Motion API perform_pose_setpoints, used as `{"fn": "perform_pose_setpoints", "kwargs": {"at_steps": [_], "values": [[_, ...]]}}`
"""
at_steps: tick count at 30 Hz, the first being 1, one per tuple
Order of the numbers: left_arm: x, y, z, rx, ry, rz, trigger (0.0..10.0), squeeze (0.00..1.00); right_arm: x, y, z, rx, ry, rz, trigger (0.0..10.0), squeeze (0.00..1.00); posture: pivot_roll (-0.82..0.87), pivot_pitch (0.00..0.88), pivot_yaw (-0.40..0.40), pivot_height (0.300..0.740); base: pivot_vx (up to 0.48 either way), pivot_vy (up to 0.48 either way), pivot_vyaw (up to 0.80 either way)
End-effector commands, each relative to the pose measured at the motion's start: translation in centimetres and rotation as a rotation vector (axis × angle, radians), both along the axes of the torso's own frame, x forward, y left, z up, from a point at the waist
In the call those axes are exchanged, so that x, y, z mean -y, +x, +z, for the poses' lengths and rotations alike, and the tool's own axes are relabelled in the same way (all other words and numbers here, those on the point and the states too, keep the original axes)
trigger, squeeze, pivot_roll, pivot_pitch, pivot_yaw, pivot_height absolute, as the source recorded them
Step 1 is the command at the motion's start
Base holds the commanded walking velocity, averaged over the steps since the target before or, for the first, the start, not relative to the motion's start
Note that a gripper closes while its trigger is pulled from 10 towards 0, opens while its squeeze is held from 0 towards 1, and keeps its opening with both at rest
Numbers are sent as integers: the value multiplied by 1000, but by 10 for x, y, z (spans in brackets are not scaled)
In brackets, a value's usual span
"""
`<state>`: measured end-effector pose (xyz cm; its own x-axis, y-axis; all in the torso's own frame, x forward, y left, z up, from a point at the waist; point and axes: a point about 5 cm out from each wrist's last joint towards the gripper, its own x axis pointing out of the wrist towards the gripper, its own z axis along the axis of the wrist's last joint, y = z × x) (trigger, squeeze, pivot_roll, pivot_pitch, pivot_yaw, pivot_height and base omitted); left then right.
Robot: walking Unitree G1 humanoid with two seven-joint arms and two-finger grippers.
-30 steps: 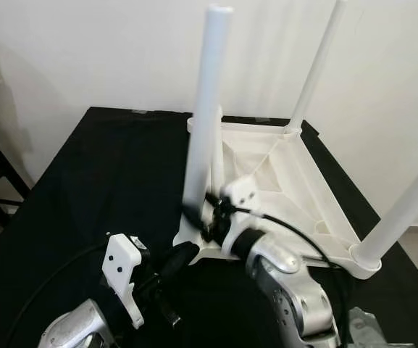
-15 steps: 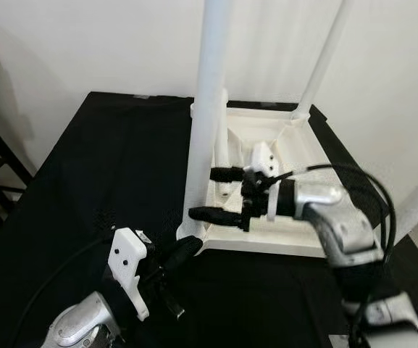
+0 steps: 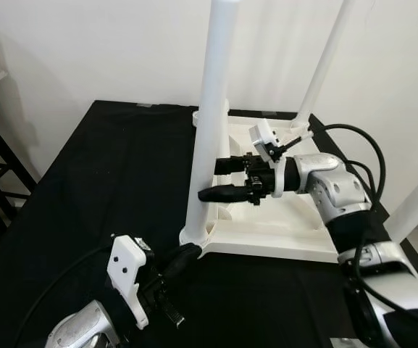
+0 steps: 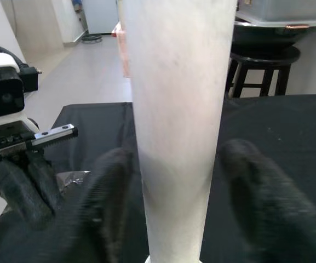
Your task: Building children table
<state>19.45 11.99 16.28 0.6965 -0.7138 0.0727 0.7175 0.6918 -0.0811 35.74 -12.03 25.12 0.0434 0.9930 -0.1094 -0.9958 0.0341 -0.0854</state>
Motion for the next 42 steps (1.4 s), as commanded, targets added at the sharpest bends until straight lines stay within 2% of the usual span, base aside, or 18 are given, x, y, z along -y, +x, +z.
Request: {"fn": "perform_pose_setpoints", "kwargs": {"at_steps": [1,8,15,16,18,19,20,21,22,23,24,32,33,34,35,37,38,42], "values": [[0,-1,-2,-4,2,1,10000,0,-2,1,-3,-3,-8,22,0,0,120,80,-121,740,0,0,0],[-1,-5,-4,-13,43,19,10000,0,2,-3,-22,-63,-1,48,0,0,110,81,-106,740,0,0,0],[-1,-8,-4,-12,50,11,10000,0,14,-17,-53,-32,-46,-100,0,0,101,96,-113,740,0,0,0],[-1,-8,-3,-11,47,10,10000,0,10,-25,-63,-37,-47,-205,0,0,97,100,-118,740,0,0,0],[-3,-9,-2,-10,37,7,10000,0,-15,-45,-89,-63,25,-723,0,0,97,108,-114,740,0,0,0],[-3,-9,-2,-10,37,7,10000,0,-15,-45,-89,-63,25,-723,0,0,97,108,-114,740,0,0,0],[-3,-9,-2,-11,32,5,10000,0,-21,-59,-98,-134,97,-983,0,0,93,110,-110,740,0,0,0],[-3,-9,-2,-11,32,5,10000,0,-21,-59,-98,-134,97,-983,0,0,93,110,-110,740,0,0,0],[-5,-8,-1,-11,25,1,10000,0,-58,-82,-109,-185,15,-812,0,0,71,115,-88,740,0,0,0],[-5,-8,-1,-11,25,1,10000,0,-58,-82,-109,-185,15,-812,0,0,71,115,-88,740,0,0,0],[-6,-7,-2,-14,23,-5,10000,0,-73,-92,-108,-124,-15,-697,0,0,62,103,-74,740,0,0,0],[-3,-4,-3,-21,10,-39,10000,0,-66,-82,-117,-214,33,-676,0,0,70,77,-102,740,0,0,0],[-3,-3,-3,-14,11,-28,10000,0,-66,-83,-116,-212,41,-667,7569,0,71,71,-107,740,0,0,0],[-3,-3,-3,-14,11,-28,10000,0,-66,-83,-116,-212,41,-667,7569,0,71,71,-107,740,0,0,0],[-2,-3,-3,-10,10,-17,10000,0,-65,-84,-114,-230,66,-657,10000,314,71,67,-110,740,0,0,0],[-2,-2,-3,-7,10,-11,10000,0,-64,-89,-110,-259,86,-669,10000,314,73,65,-112,740,0,0,0],[-2,-2,-4,-6,9,-9,10000,0,-64,-94,-104,-279,100,-611,10000,1000,74,59,-111,740,0,0,0],[0,-1,-4,-9,4,-17,10000,0,-54,-101,-86,-193,58,-369,10000,1000,71,52,-111,740,0,0,0]]}}
